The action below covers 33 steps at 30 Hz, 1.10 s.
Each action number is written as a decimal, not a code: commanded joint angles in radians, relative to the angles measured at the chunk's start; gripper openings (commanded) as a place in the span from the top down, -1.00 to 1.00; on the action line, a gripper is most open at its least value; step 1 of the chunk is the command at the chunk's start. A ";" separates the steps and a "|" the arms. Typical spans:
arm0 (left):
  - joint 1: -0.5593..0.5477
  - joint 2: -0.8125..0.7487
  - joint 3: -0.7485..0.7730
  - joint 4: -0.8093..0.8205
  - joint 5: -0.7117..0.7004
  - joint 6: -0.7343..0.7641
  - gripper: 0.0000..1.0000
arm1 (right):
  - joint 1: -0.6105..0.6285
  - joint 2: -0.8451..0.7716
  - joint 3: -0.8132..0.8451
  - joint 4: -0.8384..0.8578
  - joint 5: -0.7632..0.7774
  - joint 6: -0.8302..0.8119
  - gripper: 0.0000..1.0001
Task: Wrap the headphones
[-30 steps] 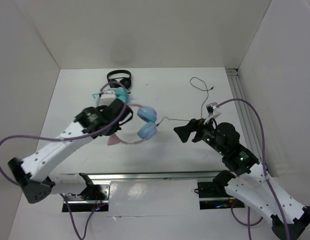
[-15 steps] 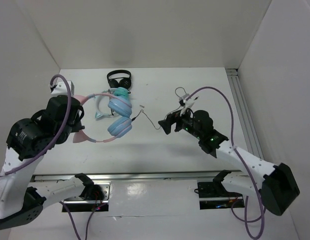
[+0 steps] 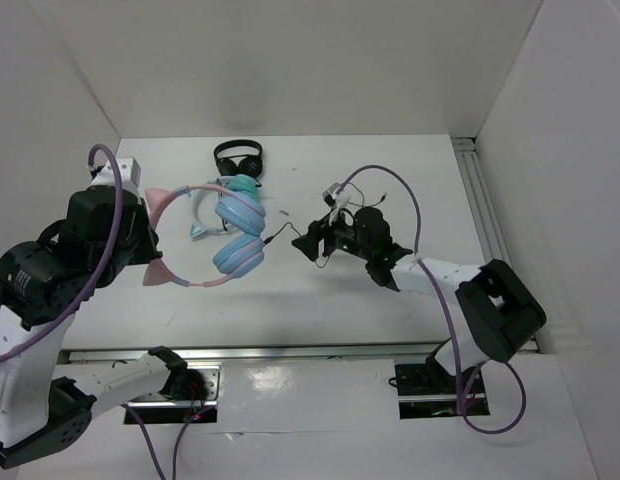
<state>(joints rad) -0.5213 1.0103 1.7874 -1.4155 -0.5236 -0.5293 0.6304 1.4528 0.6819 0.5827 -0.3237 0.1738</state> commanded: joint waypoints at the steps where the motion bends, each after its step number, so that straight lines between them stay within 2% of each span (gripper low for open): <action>1: 0.007 -0.013 0.043 0.050 0.037 -0.008 1.00 | -0.003 0.067 0.065 0.161 -0.069 0.021 -0.45; 2: 0.017 -0.013 0.043 0.050 0.048 -0.008 1.00 | -0.003 0.099 0.065 0.179 -0.087 0.035 -0.33; 3: 0.017 -0.013 0.043 0.050 0.048 -0.008 1.00 | -0.003 0.112 0.065 0.224 -0.100 0.049 0.18; 4: 0.017 -0.013 0.043 0.050 0.048 -0.017 1.00 | -0.014 0.121 0.065 0.244 -0.100 0.064 0.32; 6: 0.017 -0.013 0.032 0.050 0.048 -0.017 1.00 | -0.014 0.135 0.036 0.320 -0.100 0.087 0.44; 7: 0.017 -0.013 0.032 0.050 0.048 -0.017 1.00 | -0.023 0.135 0.027 0.347 -0.100 0.114 0.82; 8: 0.017 -0.013 0.006 0.050 0.039 -0.017 1.00 | -0.023 0.135 0.018 0.364 -0.100 0.127 1.00; 11: 0.017 -0.013 -0.061 0.096 0.027 -0.017 1.00 | -0.034 0.063 -0.004 0.329 -0.056 0.118 1.00; 12: 0.017 -0.013 -0.084 0.113 -0.013 -0.006 1.00 | -0.034 0.025 -0.004 0.278 -0.017 0.098 1.00; 13: 0.017 -0.022 -0.114 0.131 -0.038 -0.006 1.00 | -0.018 -0.018 -0.004 0.158 0.041 0.055 1.00; 14: 0.017 -0.022 -0.141 0.145 -0.064 -0.006 1.00 | 0.015 -0.066 -0.004 0.094 0.119 0.032 1.00; 17: 0.017 0.007 -0.258 0.167 -0.156 -0.027 1.00 | 0.089 -0.298 -0.004 -0.137 0.500 -0.029 1.00; 18: 0.017 0.017 -0.273 0.185 -0.156 -0.028 1.00 | 0.104 -0.340 -0.004 -0.188 0.538 -0.039 1.00; 20: 0.017 0.051 -0.304 0.216 -0.138 -0.028 1.00 | 0.150 -0.419 0.018 -0.292 0.566 -0.065 1.00; 21: 0.006 0.062 -0.330 0.245 -0.103 -0.028 1.00 | 0.166 -0.486 0.028 -0.331 0.519 -0.085 1.00; 24: -0.025 0.117 -0.377 0.303 0.024 0.061 1.00 | 0.250 -0.546 0.074 -0.421 0.436 -0.166 1.00; 25: -0.046 0.132 -0.388 0.319 0.043 0.081 1.00 | 0.273 -0.546 0.124 -0.502 0.427 -0.212 1.00; 26: -0.113 0.143 -0.404 0.369 0.057 0.124 1.00 | 0.316 -0.546 0.152 -0.545 0.426 -0.232 1.00; 28: -0.192 0.163 -0.419 0.398 0.124 0.156 1.00 | 0.348 -0.519 0.209 -0.636 0.494 -0.261 1.00; 29: -0.269 0.163 -0.430 0.417 0.155 0.202 1.00 | 0.359 -0.519 0.220 -0.656 0.524 -0.270 1.00; 32: -0.400 0.154 -0.476 0.506 0.201 0.268 1.00 | 0.370 -0.503 0.220 -0.681 0.638 -0.270 1.00; 33: -0.487 0.139 -0.499 0.519 0.201 0.282 1.00 | 0.370 -0.503 0.209 -0.681 0.661 -0.270 1.00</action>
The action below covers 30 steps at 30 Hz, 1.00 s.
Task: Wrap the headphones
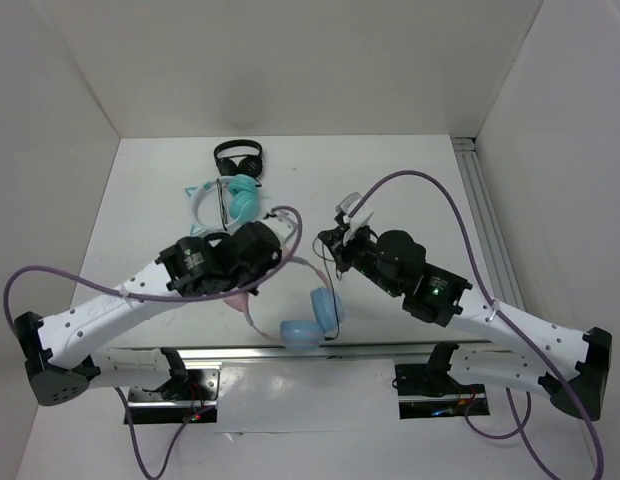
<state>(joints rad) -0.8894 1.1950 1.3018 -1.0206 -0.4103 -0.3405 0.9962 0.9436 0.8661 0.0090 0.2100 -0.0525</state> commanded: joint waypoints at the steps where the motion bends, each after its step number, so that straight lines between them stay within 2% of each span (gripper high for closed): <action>1: -0.158 -0.046 -0.013 0.125 0.068 0.103 1.00 | 0.004 -0.005 0.016 -0.093 0.170 -0.044 1.00; 3: -0.230 -0.055 -0.024 0.125 0.022 0.103 1.00 | 0.004 -0.016 -0.013 -0.081 0.209 -0.053 1.00; 6: -0.287 -0.055 -0.033 0.125 0.054 0.112 1.00 | 0.004 0.007 -0.013 -0.072 0.255 -0.053 1.00; 10: -0.319 -0.064 -0.042 0.134 0.080 0.124 1.00 | 0.004 0.075 -0.013 -0.072 0.275 -0.063 1.00; 13: -0.319 -0.086 -0.042 0.143 0.080 0.135 1.00 | -0.008 0.093 -0.013 -0.081 0.230 -0.063 1.00; 18: -0.319 -0.153 -0.042 0.183 0.033 0.144 1.00 | -0.050 0.103 -0.013 -0.106 0.013 -0.072 1.00; 20: -0.319 -0.207 -0.033 0.207 -0.004 0.144 1.00 | -0.062 0.103 -0.013 -0.115 -0.026 -0.072 1.00; 24: -0.319 -0.308 -0.047 0.301 -0.067 0.126 1.00 | -0.119 0.145 0.008 -0.156 -0.264 -0.081 1.00; 28: -0.319 -0.391 -0.061 0.359 -0.076 0.126 1.00 | -0.143 0.190 0.046 -0.179 -0.394 -0.081 1.00; 30: -0.319 -0.400 -0.070 0.373 -0.067 0.117 1.00 | -0.143 0.190 0.047 -0.163 -0.403 -0.081 1.00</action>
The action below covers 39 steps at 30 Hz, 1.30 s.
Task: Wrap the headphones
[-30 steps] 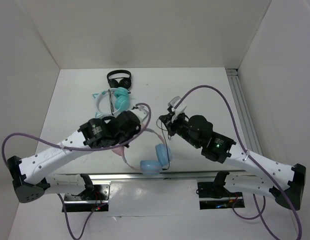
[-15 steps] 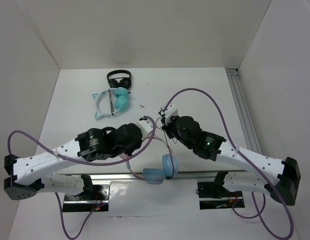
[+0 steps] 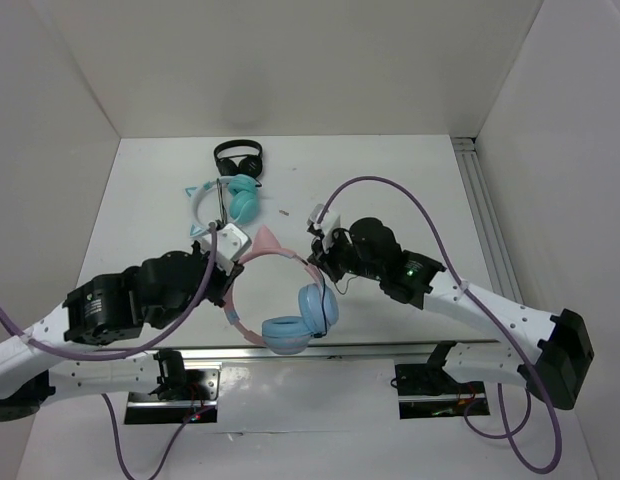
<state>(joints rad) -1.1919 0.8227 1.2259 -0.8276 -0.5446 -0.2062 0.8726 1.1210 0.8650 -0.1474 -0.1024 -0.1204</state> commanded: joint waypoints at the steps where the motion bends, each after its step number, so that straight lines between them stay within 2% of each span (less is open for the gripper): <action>1: -0.017 -0.010 0.021 0.161 0.067 -0.018 1.00 | -0.020 -0.013 0.048 0.006 -0.067 -0.013 1.00; 4: -0.017 0.073 0.049 0.067 -0.015 -0.056 1.00 | -0.020 -0.110 0.008 0.086 0.054 0.011 1.00; 8: -0.017 0.130 0.061 0.001 -0.035 -0.111 1.00 | -0.020 -0.174 0.023 0.121 0.222 0.021 1.00; 13: -0.017 0.243 0.029 -0.048 -0.025 -0.162 1.00 | -0.030 -0.133 0.126 0.002 0.159 -0.039 1.00; 15: -0.017 0.271 0.018 -0.048 0.021 -0.162 1.00 | -0.030 -0.106 0.144 -0.033 0.118 -0.048 1.00; 19: -0.017 0.323 0.018 -0.039 0.035 -0.162 1.00 | -0.030 -0.079 0.170 -0.057 0.083 -0.048 1.00; 25: -0.017 0.386 0.047 -0.030 0.017 -0.153 1.00 | -0.030 -0.038 0.193 -0.075 0.167 -0.038 1.00; 29: -0.017 0.354 0.038 0.050 0.060 -0.116 1.00 | -0.030 0.045 0.236 -0.170 0.156 -0.038 1.00; 39: -0.017 0.245 -0.005 0.136 0.146 -0.059 1.00 | -0.063 0.138 0.236 -0.181 0.162 -0.038 1.00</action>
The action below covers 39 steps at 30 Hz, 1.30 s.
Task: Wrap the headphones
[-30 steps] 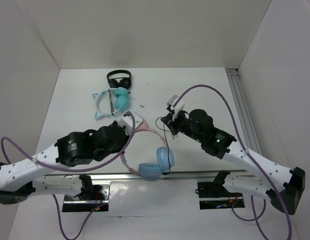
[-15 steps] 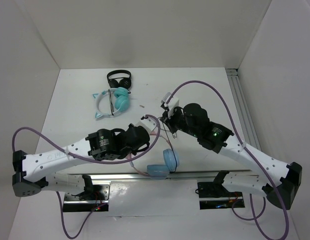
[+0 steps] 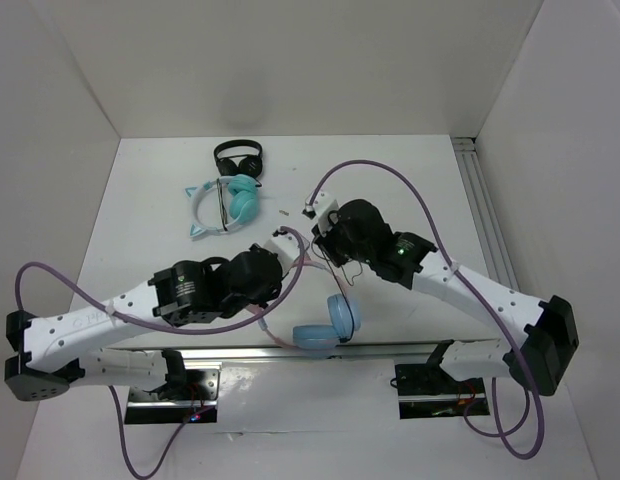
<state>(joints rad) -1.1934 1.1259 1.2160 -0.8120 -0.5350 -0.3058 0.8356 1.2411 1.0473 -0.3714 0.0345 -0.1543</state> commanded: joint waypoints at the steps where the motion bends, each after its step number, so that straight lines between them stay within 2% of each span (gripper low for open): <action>1: -0.015 -0.076 0.005 0.120 0.145 0.040 1.00 | -0.036 0.018 0.054 0.043 0.009 -0.004 1.00; 7: -0.015 -0.138 -0.004 0.164 0.087 0.030 1.00 | -0.073 0.058 0.065 0.020 -0.155 -0.014 1.00; 11: -0.015 -0.216 -0.027 0.235 0.056 -0.004 1.00 | -0.116 0.058 0.054 0.031 -0.388 -0.036 1.00; 14: -0.015 -0.285 -0.048 0.283 0.034 -0.030 1.00 | -0.138 0.058 0.025 0.083 -0.476 -0.036 0.99; 15: -0.015 -0.302 -0.049 0.309 0.033 -0.030 1.00 | -0.147 0.058 0.013 0.104 -0.526 -0.036 0.80; 17: -0.015 -0.336 -0.059 0.320 0.023 -0.056 1.00 | -0.156 0.058 -0.036 0.198 -0.577 -0.002 0.64; 18: -0.015 -0.336 -0.059 0.332 0.014 -0.056 1.00 | -0.165 0.058 -0.071 0.228 -0.614 0.010 0.46; 20: -0.015 -0.345 -0.050 0.332 0.004 -0.078 1.00 | -0.176 0.058 -0.114 0.348 -0.648 0.059 0.36; 22: -0.015 -0.345 -0.041 0.341 -0.017 -0.092 1.00 | -0.185 0.081 -0.185 0.448 -0.712 0.096 0.32; 24: -0.015 -0.345 -0.041 0.353 -0.034 -0.127 1.00 | -0.196 0.121 -0.231 0.621 -0.752 0.166 0.30; 29: -0.015 -0.345 -0.032 0.373 -0.088 -0.174 1.00 | -0.205 0.259 -0.346 1.055 -0.743 0.341 0.30; 34: -0.015 -0.310 0.016 0.364 -0.134 -0.220 1.00 | -0.205 0.443 -0.333 1.206 -0.706 0.400 0.30; 39: -0.015 -0.288 0.034 0.326 -0.174 -0.240 1.00 | -0.205 0.480 -0.354 1.334 -0.682 0.443 0.24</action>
<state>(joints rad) -1.2060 0.8455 1.1877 -0.5766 -0.6567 -0.4751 0.6350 1.7260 0.6975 0.7311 -0.6586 0.2398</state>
